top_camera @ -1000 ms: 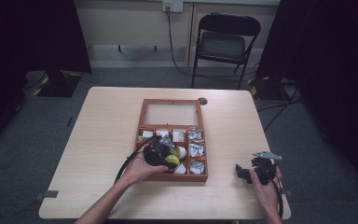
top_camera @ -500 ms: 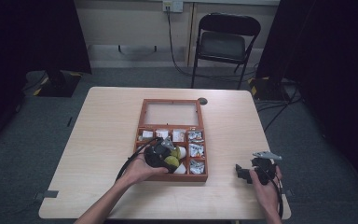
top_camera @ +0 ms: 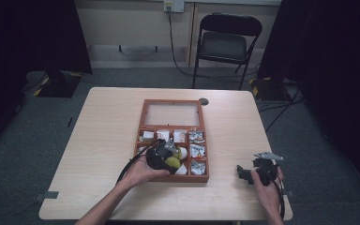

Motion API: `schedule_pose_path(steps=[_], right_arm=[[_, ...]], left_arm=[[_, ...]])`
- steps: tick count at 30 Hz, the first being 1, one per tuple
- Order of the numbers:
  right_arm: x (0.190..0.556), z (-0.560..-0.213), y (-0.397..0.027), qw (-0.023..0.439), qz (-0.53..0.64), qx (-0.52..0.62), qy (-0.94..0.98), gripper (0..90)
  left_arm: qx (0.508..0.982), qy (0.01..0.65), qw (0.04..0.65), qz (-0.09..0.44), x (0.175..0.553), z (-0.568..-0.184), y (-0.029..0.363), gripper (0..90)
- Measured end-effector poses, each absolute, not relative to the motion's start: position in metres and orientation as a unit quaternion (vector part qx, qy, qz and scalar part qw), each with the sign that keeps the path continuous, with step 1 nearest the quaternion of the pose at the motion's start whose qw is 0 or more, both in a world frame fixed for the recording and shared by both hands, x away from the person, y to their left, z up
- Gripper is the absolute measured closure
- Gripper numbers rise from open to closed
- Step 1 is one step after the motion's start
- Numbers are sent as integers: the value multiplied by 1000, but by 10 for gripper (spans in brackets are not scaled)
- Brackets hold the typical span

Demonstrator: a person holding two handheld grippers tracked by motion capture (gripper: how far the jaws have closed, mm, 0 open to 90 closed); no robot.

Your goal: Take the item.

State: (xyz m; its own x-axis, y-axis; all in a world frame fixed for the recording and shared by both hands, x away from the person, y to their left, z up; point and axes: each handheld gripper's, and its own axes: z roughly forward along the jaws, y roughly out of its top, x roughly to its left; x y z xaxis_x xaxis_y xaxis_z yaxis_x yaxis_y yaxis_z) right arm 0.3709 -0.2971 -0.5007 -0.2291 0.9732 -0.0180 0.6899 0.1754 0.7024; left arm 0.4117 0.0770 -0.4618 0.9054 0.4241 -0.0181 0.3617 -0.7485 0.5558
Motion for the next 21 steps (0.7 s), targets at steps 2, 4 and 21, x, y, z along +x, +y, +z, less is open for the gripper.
schedule_pose_path(steps=[2,4,21], right_arm=[[371,-501,-297,242,292,571,728,0],[371,-501,-297,242,293,571,728,0],[371,-501,-297,242,292,571,728,0]], left_arm=[[932,212,288,59,412,-461,79,463],[930,214,293,54,414,-460,84,483],[921,206,330,23,414,-449,103,593]])
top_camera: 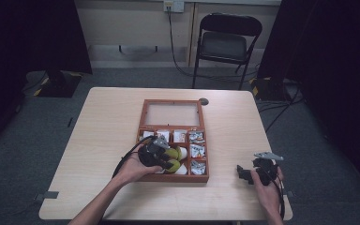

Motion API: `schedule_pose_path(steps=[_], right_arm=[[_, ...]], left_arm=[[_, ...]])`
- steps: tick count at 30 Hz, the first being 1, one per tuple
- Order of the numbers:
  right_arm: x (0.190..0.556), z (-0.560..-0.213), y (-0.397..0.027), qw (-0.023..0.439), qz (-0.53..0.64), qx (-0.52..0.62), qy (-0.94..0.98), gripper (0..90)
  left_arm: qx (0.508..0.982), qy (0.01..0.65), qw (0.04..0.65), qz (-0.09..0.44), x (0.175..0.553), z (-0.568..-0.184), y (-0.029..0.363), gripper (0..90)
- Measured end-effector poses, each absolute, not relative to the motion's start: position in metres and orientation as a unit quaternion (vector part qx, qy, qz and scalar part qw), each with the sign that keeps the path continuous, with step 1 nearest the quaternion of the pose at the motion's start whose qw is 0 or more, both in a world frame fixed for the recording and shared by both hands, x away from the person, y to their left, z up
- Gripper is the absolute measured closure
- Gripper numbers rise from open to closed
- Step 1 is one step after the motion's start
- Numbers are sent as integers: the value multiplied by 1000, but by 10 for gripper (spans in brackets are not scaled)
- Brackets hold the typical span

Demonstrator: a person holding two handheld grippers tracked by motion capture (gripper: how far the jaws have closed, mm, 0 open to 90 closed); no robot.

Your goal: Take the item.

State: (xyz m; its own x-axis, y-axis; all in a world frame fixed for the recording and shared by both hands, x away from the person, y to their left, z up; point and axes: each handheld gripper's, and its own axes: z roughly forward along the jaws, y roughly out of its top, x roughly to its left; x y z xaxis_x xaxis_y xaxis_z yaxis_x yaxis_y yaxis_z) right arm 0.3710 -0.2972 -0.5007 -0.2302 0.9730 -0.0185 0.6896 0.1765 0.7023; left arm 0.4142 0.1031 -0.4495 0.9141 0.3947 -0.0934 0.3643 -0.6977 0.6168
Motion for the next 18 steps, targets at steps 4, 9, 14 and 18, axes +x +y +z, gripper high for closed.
schedule_pose_path(steps=[4,9,14,18], right_arm=[[371,-501,-297,242,292,571,728,0],[371,-501,-297,242,292,571,728,0],[371,-501,-297,242,293,571,728,0],[371,-501,-297,242,293,571,728,0]], left_arm=[[918,200,341,11,413,-448,106,579],[924,194,330,9,415,-452,105,525],[929,206,308,23,416,-459,97,514],[929,213,301,30,415,-461,89,483]])
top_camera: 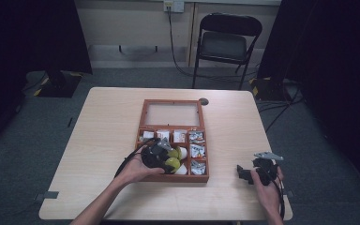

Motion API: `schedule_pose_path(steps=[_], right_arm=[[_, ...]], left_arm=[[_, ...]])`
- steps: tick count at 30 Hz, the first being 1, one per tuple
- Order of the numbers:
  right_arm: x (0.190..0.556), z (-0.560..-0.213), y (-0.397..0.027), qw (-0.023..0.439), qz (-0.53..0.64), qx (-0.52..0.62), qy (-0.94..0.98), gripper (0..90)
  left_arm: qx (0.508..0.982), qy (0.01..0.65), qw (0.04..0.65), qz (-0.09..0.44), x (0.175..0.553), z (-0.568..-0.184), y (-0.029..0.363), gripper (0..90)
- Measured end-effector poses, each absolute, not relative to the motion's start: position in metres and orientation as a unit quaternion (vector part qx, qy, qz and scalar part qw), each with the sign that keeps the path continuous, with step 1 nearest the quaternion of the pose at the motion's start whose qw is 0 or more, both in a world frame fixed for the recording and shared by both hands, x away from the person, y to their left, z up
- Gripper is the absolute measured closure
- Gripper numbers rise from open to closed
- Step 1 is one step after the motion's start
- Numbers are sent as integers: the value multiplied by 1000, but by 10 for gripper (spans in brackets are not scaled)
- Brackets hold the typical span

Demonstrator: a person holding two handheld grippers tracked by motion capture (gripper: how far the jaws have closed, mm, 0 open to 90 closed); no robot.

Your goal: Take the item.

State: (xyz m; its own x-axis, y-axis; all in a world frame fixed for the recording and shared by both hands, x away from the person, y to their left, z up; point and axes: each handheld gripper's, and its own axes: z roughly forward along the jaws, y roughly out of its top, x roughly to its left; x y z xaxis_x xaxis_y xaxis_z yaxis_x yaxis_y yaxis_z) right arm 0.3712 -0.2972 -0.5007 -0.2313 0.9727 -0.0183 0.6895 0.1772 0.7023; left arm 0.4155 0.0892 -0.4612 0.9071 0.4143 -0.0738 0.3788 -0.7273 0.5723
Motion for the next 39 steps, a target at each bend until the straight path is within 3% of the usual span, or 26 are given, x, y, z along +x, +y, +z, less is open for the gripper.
schedule_pose_path(steps=[7,23,25,26,27,39], right_arm=[[371,-501,-297,242,293,571,728,0],[371,-501,-297,242,293,570,728,0],[371,-501,-297,242,293,570,728,0],[371,-501,-297,242,293,571,728,0],[371,-501,-297,242,293,571,728,0],[371,-501,-297,242,293,570,728,0]], left_arm=[[942,205,263,38,414,-465,79,391],[940,211,267,36,414,-464,79,394],[936,215,276,51,413,-461,82,420],[932,221,282,50,415,-458,86,519],[931,221,289,41,416,-457,89,552],[928,206,306,43,413,-452,91,627]])
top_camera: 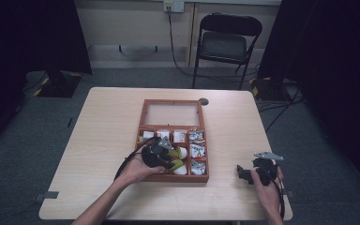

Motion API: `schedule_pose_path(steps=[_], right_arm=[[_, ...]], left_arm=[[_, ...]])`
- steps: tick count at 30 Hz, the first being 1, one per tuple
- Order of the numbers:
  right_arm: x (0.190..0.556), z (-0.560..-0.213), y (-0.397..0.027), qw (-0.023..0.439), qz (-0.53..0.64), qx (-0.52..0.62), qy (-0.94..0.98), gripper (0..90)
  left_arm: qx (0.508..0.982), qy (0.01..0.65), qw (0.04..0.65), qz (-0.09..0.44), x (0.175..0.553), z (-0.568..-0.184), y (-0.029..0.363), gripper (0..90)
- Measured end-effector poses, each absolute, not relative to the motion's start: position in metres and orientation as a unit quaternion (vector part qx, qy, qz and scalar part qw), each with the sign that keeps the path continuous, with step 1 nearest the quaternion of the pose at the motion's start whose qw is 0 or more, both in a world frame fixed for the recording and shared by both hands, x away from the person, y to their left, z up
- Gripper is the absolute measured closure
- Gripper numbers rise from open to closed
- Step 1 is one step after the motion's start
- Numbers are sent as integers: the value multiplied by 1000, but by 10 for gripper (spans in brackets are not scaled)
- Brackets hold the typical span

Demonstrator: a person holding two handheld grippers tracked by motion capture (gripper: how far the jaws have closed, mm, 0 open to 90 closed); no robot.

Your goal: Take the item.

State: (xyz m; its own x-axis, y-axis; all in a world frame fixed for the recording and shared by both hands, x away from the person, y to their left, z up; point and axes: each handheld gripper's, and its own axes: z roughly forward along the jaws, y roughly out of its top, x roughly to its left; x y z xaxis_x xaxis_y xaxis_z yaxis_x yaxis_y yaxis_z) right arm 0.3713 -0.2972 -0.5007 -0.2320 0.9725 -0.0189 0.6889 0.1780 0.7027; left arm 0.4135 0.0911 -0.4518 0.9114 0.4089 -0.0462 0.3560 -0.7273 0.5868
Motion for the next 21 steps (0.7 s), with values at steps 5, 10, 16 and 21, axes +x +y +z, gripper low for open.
schedule_pose_path(steps=[5,10,16,21], right_arm=[[371,-501,-297,242,293,570,728,0],[371,-501,-297,242,293,570,728,0],[371,-501,-297,242,293,571,728,0],[371,-501,-297,242,293,570,728,0]], left_arm=[[927,208,311,40,414,-452,91,630],[924,207,318,41,413,-449,93,636],[924,205,321,39,413,-447,94,636],[922,208,323,46,411,-445,96,636]])
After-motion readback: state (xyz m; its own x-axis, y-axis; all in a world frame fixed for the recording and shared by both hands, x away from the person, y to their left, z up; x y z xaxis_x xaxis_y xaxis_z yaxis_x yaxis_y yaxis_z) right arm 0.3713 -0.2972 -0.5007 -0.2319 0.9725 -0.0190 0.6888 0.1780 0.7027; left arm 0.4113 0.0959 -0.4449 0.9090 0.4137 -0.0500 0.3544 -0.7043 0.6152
